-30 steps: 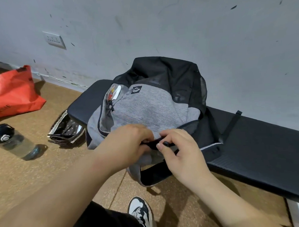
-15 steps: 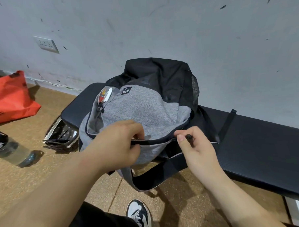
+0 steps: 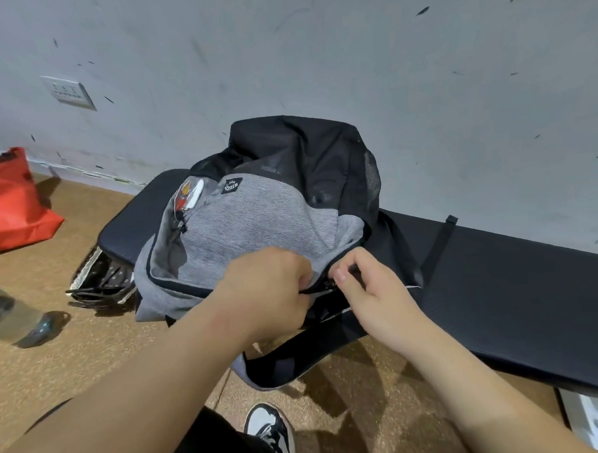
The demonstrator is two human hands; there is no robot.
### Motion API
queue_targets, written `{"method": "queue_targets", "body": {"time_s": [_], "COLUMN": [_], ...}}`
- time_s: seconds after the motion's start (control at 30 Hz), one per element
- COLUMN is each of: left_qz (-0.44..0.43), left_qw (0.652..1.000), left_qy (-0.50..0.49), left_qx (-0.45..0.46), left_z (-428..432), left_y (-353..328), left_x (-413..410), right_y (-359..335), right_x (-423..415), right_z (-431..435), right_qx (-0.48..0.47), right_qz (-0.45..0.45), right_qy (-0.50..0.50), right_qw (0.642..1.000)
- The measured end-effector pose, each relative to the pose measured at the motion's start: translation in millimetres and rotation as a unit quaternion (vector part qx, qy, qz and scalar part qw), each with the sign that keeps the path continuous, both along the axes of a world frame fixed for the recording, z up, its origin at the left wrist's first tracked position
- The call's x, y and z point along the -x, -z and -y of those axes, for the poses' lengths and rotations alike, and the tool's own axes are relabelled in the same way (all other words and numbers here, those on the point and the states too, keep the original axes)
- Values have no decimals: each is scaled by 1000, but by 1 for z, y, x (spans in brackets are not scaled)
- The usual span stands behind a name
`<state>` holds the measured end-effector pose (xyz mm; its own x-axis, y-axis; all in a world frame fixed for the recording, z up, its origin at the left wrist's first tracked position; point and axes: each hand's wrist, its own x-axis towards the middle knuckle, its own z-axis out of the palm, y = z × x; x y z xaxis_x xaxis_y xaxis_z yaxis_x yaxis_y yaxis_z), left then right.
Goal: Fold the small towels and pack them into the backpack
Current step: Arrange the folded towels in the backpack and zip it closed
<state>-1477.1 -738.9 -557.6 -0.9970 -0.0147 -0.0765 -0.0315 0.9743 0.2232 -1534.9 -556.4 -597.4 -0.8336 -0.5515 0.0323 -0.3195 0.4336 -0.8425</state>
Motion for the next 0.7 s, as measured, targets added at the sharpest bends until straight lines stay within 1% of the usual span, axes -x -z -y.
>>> {"method": "queue_targets", "body": {"time_s": [0.07,0.1,0.17,0.23,0.47,0.57,0.63,0.7], "left_qz": [5,5,13,22,48,59,68,66], "left_qw": [1000,999,999,999,999,998,998,997], "left_qy": [-1,1,1,0,-8,-10,-7,-10], "left_qx": [-26,-32,-29,-23,0,0,-12,-41], "left_z": [3,4,3,3,5,6,8,11], "left_y": [-1,-2,-2,-3,1,4,6,7], "left_x": [-1,-2,-4,-5,0,3,5,7], "right_y": [8,12,20,26,38,36,36,37], "right_x": [10,17,32,49,99,101,99,95], "right_z": [0,-1,-7,-13,-9,-4,2,6], "right_qx": [-25,-27,-20,-34,-25,2,30,50], "right_qz": [-55,-59,-33,5,74,111,88,39], "right_qy": [47,87,159,200,252,280,298,288], "right_qw": [997,994,987,979,965,954,950,956]}}
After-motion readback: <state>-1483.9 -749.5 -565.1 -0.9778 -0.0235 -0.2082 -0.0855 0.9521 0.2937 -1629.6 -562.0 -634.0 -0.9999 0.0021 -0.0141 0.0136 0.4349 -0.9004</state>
